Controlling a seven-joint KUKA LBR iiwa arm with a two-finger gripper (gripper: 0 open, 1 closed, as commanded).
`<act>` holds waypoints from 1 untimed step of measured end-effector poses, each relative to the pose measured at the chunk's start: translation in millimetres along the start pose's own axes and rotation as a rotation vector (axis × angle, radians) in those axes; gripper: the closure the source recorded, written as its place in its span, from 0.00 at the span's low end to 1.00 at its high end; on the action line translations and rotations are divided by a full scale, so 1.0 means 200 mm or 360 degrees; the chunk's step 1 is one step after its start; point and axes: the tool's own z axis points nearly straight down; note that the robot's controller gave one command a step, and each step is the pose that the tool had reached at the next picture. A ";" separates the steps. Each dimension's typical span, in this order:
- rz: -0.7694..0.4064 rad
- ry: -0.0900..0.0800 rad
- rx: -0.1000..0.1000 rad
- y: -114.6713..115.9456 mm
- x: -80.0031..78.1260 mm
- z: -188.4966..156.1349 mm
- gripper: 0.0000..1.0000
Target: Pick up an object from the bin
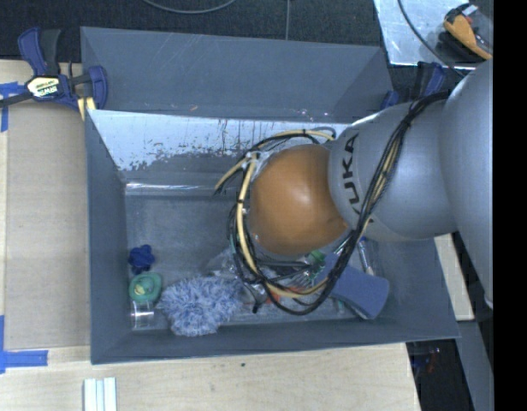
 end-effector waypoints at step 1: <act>0.0003 0.0000 -0.0002 0.00 0.00 -0.06 1.00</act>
Offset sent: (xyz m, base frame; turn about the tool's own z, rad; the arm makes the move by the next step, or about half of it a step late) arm -0.0009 0.0001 0.0184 0.0012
